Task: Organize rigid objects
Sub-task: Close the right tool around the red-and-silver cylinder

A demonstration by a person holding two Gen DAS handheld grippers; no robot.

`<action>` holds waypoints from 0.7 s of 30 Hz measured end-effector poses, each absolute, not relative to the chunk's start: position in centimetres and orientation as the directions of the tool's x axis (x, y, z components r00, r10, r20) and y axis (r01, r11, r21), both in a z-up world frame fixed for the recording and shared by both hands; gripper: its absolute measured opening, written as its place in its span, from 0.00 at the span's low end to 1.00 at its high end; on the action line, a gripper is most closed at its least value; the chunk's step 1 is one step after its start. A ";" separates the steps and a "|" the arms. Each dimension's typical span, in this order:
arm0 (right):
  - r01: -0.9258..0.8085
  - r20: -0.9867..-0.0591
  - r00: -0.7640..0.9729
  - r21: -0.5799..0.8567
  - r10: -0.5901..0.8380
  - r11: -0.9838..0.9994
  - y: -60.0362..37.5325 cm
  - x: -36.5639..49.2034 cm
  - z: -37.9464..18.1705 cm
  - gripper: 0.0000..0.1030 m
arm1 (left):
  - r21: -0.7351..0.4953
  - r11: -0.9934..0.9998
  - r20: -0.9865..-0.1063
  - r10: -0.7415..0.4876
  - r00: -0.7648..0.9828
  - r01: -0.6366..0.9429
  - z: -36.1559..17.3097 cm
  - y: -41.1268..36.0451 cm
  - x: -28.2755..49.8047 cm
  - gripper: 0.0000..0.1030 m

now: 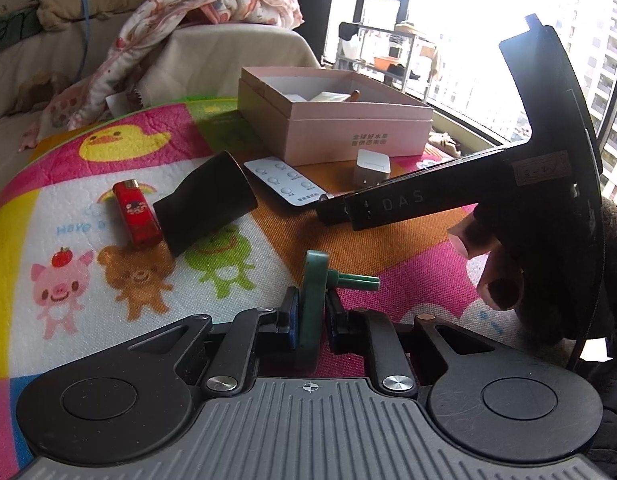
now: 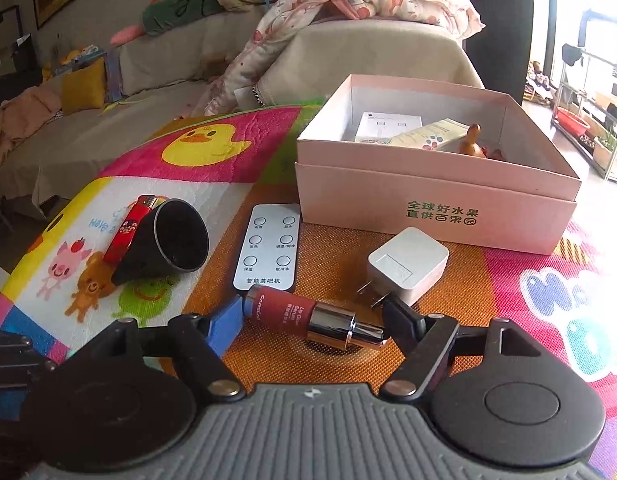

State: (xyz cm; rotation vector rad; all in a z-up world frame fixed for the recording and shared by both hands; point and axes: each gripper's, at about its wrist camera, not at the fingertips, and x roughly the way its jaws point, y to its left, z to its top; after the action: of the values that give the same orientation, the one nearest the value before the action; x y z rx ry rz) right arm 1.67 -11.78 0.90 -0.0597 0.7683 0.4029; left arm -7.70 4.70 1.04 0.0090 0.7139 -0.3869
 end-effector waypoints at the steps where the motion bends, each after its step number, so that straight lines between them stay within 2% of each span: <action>1: -0.389 -0.687 0.639 0.100 0.346 0.916 -12.1 1.5 1.0 0.74 | -0.113 0.927 -0.637 -0.343 0.690 0.356 1.0 4.6 -7.7 0.16; 6: -0.441 -0.672 0.637 0.084 0.378 0.894 -14.0 0.0 1.8 0.73 | -0.049 0.922 -0.638 -0.324 0.699 0.383 1.0 3.7 -7.3 0.16; 8: -0.447 -0.662 0.648 0.071 0.377 0.892 -14.9 -0.6 2.3 0.61 | -0.013 0.914 -0.633 -0.321 0.704 0.405 0.9 3.0 -6.9 0.16; 10: -0.465 -0.653 0.649 0.066 0.390 0.883 -16.0 -1.0 3.0 0.41 | 0.014 0.907 -0.630 -0.319 0.708 0.421 0.8 2.4 -6.3 0.16; 12: -0.461 -0.646 0.661 0.052 0.382 0.886 -16.9 -1.4 3.6 0.37 | 0.030 0.900 -0.633 -0.320 0.705 0.435 0.8 1.8 -5.7 0.15; 17: -0.485 -0.649 0.653 0.037 0.390 0.874 -18.1 -2.3 3.4 0.38 | 0.042 0.894 -0.647 -0.316 0.694 0.446 0.9 1.2 -5.3 0.15; 18: -0.492 -0.655 0.643 0.045 0.398 0.869 -18.1 -2.4 3.1 0.42 | 0.039 0.894 -0.649 -0.317 0.692 0.446 0.9 1.2 -5.4 0.15; 19: -0.498 -0.661 0.634 0.049 0.402 0.866 -18.0 -2.5 2.8 0.52 | 0.033 0.895 -0.651 -0.319 0.689 0.446 0.9 1.2 -5.4 0.15; 21: -0.499 -0.667 0.634 0.034 0.392 0.866 -17.8 -2.7 2.1 0.58 | 0.022 0.895 -0.655 -0.324 0.683 0.446 1.0 1.5 -5.4 0.15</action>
State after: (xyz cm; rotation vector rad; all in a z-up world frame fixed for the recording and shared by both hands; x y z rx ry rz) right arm -2.74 -17.81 2.13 -0.1597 0.7223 0.5119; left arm -5.43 1.51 0.98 0.1860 0.6965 -0.4343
